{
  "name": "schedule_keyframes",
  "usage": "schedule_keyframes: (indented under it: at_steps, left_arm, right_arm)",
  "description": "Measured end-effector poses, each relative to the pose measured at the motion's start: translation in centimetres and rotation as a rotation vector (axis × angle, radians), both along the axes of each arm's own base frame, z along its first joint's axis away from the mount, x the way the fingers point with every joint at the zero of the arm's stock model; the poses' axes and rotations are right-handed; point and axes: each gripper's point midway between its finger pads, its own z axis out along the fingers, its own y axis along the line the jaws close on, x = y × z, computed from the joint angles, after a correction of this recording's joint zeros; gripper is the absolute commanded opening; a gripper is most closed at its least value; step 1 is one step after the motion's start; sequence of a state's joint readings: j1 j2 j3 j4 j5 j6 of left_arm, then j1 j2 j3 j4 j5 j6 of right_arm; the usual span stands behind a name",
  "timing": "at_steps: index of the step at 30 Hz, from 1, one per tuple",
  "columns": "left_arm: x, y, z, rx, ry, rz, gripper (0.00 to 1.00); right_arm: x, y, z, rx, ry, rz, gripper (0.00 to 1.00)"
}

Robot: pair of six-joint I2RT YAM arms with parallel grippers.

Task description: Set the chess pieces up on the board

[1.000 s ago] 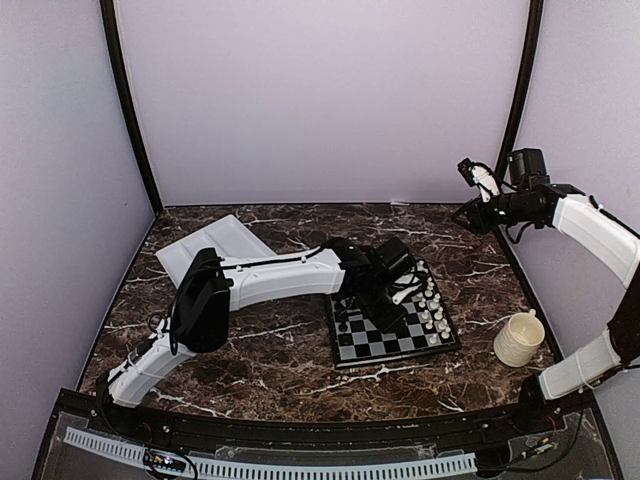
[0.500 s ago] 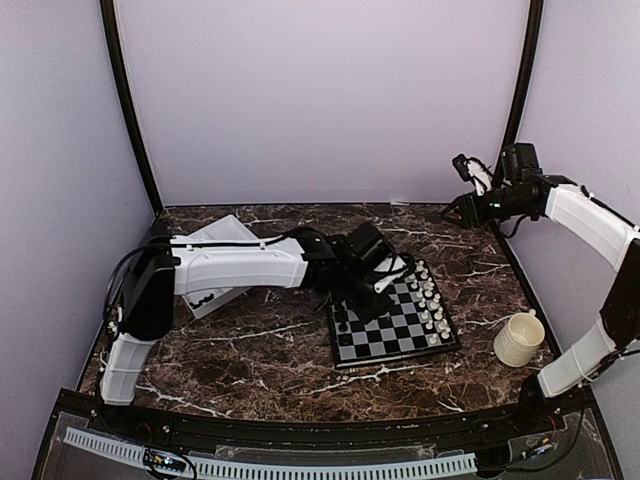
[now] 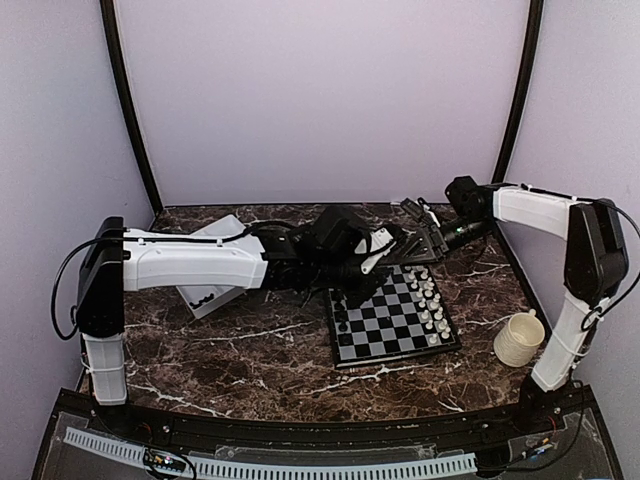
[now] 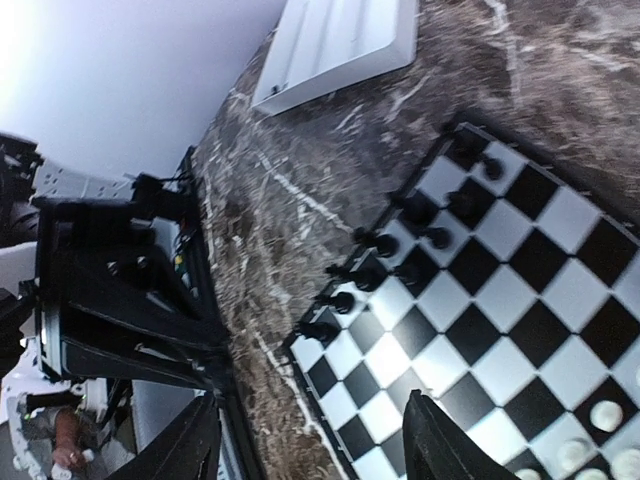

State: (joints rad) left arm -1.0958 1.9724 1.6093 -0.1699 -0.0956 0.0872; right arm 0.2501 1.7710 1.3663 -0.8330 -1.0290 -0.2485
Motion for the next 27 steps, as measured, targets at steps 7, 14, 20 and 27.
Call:
schedule_keyframes:
  at_steps: [7, 14, 20, 27]
  left_arm:
    - [0.4, -0.1, 0.3, -0.013, -0.027, 0.007, 0.09]
    - [0.5, -0.1, 0.1, -0.009, -0.036, 0.011, 0.10]
    - [0.6, -0.1, 0.2, -0.014, -0.042, 0.009, 0.11]
    - [0.6, -0.3, 0.4, -0.024, -0.051, 0.006, 0.12]
  right_arm:
    - [-3.8, 3.2, 1.0, 0.077, 0.067, 0.133, 0.56]
    - [-4.1, 3.4, 1.4, 0.104, 0.086, 0.142, 0.40]
    - [-4.3, 3.4, 1.6, 0.118, 0.095, 0.147, 0.34]
    - [-4.3, 3.6, 1.2, 0.120, 0.115, 0.150, 0.07]
